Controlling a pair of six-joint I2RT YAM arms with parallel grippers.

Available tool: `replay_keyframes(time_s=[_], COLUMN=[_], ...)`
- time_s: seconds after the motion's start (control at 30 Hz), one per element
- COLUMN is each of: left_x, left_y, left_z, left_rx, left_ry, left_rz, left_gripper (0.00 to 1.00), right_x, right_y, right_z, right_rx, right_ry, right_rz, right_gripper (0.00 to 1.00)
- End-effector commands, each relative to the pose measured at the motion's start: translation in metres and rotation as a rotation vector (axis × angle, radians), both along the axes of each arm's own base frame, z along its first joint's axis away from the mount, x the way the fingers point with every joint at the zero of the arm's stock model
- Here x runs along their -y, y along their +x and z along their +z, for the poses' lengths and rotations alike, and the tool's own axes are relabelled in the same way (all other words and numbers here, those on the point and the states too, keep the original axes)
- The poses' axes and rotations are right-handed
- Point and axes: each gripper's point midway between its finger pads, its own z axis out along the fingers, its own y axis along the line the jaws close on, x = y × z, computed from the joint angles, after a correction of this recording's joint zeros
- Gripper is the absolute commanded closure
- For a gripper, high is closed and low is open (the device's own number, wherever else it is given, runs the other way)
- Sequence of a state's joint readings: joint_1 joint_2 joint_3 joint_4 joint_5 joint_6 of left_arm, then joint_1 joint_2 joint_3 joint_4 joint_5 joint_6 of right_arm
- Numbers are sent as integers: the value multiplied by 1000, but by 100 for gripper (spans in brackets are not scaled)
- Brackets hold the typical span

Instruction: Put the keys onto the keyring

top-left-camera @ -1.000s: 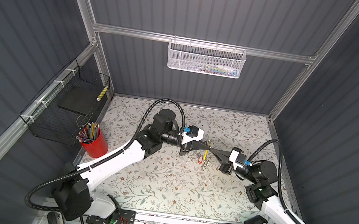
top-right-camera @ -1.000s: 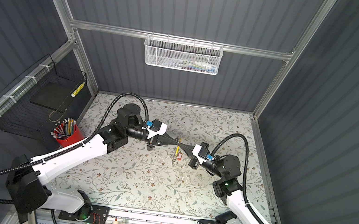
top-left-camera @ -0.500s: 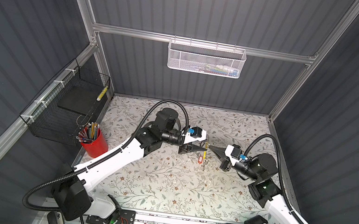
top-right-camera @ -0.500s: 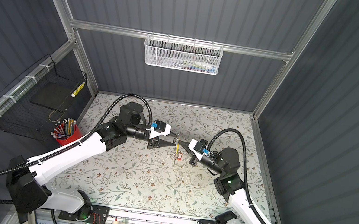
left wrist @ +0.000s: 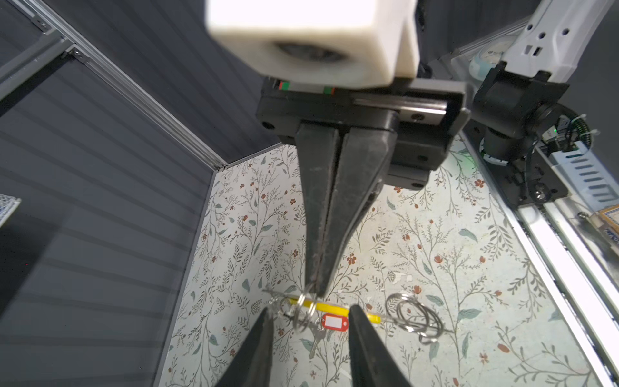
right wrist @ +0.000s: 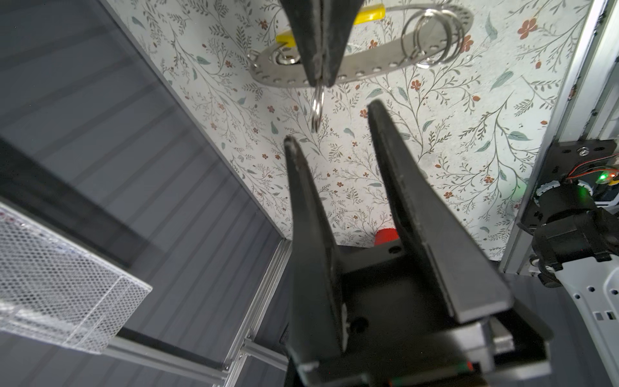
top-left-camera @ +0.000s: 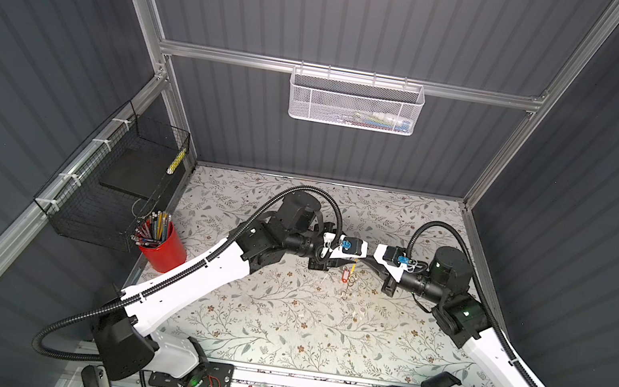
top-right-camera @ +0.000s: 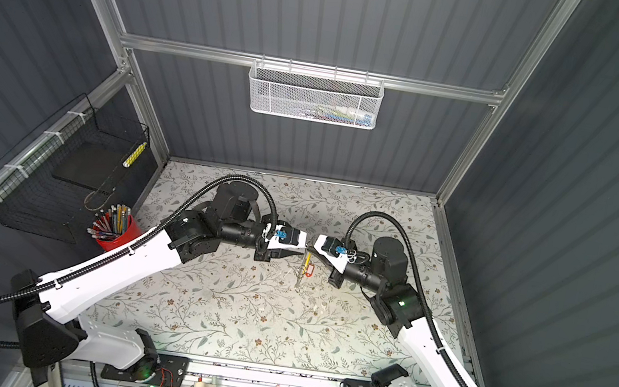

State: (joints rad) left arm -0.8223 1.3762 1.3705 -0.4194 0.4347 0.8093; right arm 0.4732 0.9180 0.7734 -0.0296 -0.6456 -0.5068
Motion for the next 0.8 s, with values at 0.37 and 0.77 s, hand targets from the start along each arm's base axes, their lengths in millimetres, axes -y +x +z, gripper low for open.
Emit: replay_keyframes(time_s=[0.37, 0.77], left_x=[8, 13], left_y=[3, -3], left_z=[-2, -7], left_rx=[49, 41], left_ry=[75, 93], left_rz=[-33, -74], left_gripper=[67, 81], right_x=[-3, -3], right_y=[-4, -4], right_z=[11, 16], right_rx=[12, 25], right_ry=[-19, -5], right_rz=[38, 34], right_gripper=[100, 100])
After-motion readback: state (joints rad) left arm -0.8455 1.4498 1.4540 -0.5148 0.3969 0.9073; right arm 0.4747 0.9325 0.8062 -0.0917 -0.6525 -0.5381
